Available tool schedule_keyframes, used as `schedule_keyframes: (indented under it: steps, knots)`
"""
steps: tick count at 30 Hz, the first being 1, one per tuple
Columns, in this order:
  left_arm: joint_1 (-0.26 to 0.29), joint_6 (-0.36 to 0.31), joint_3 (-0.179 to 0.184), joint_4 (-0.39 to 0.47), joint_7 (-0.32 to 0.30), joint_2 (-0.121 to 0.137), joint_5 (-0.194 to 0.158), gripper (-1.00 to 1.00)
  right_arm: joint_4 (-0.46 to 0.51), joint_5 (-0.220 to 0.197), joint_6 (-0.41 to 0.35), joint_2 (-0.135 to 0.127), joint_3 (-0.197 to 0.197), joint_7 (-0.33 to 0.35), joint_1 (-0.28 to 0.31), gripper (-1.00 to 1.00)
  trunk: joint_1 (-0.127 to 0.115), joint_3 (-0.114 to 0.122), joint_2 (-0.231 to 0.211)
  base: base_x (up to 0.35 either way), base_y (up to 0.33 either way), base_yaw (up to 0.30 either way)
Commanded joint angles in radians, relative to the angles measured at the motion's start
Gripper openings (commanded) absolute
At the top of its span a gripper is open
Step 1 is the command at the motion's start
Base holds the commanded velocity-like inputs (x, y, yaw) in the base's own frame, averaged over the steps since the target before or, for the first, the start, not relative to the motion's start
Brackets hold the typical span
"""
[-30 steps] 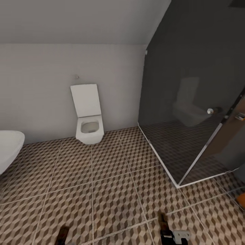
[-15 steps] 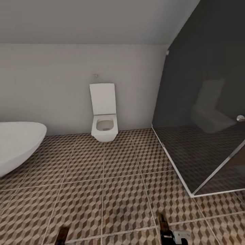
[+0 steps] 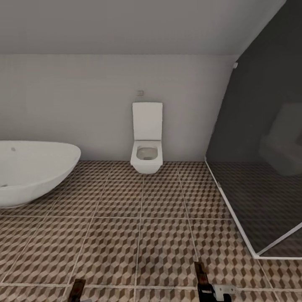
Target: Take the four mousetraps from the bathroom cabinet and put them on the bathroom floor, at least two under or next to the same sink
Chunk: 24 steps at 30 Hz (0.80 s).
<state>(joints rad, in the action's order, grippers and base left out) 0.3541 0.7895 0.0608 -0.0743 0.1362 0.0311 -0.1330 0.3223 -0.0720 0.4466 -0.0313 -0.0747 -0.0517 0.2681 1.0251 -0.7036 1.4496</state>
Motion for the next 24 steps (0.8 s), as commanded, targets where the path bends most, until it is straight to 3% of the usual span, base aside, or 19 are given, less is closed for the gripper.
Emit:
schedule_keyframes:
  steps: [1, 24]
  knots:
    - [0.002, 0.005, 0.007, -0.004, 0.004, 0.0, -0.005, -1.0, 0.0, -0.007, 0.003, -0.001, -0.008, -0.005, 0.0, -1.0, 0.0, -0.001, 0.0, 0.0, 0.0, 0.29]
    - [0.002, 0.005, 0.007, -0.004, 0.003, -0.001, -0.005, -1.0, 0.0, -0.007, 0.003, -0.001, -0.008, -0.005, 0.0, -1.0, 0.0, -0.001, 0.0, 0.0, 0.0, 0.289]
